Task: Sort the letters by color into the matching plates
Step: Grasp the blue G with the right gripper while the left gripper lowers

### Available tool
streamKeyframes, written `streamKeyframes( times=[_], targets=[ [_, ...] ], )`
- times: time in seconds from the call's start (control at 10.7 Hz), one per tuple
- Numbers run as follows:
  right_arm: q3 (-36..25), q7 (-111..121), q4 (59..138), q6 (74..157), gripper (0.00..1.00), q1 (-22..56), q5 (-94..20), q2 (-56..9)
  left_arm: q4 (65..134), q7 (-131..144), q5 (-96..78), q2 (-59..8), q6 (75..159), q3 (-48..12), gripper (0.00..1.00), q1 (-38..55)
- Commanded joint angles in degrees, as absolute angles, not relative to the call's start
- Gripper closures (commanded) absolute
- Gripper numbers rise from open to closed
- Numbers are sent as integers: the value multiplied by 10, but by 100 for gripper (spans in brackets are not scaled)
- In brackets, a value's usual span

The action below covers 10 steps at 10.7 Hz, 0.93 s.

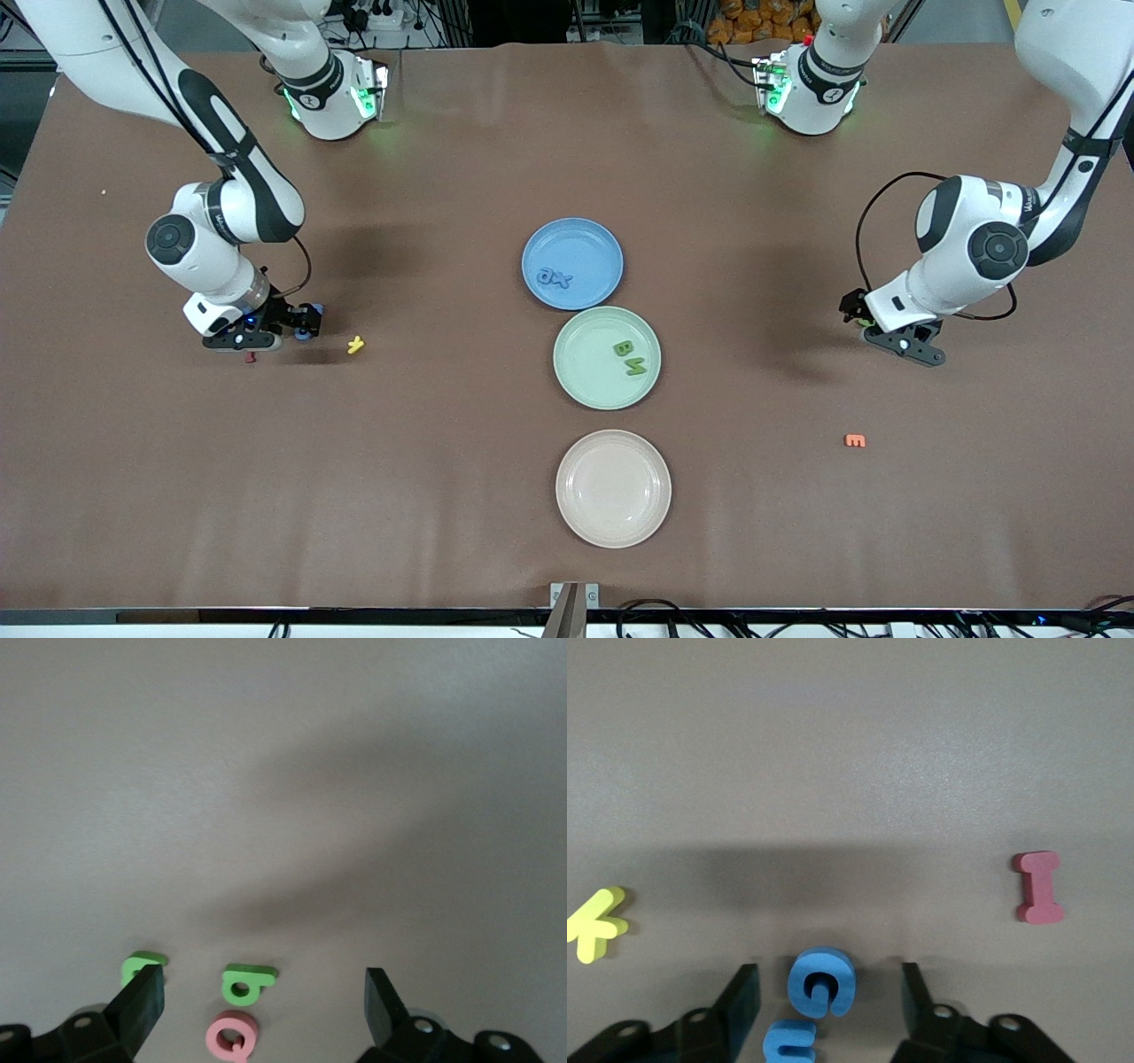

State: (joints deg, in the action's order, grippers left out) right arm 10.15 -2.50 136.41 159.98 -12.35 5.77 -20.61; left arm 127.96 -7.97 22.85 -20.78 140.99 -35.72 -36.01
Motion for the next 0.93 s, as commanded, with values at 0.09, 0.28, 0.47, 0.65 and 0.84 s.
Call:
streamKeyframes(
  times=[0.09,0.28,0.47,0.65,0.84],
  targets=[
    [110,-13,1358,1602,36,-135,57,-213,1367,-111,246,-195,1537,-367,0,-396],
    [109,-13,1357,1603,39,-134,58,-218,1372,-110,293,-204,1558,-367,0,-418],
    [110,-13,1352,1603,42,-133,58,-223,1370,-108,316,-220,1569,-367,0,-433],
    [109,-13,1351,1603,46,-132,59,-226,1370,-97,316,-221,1568,-367,0,-433],
    [109,-13,1352,1603,53,-132,59,-226,1369,-94,316,-229,1569,-367,10,-435]
  ],
)
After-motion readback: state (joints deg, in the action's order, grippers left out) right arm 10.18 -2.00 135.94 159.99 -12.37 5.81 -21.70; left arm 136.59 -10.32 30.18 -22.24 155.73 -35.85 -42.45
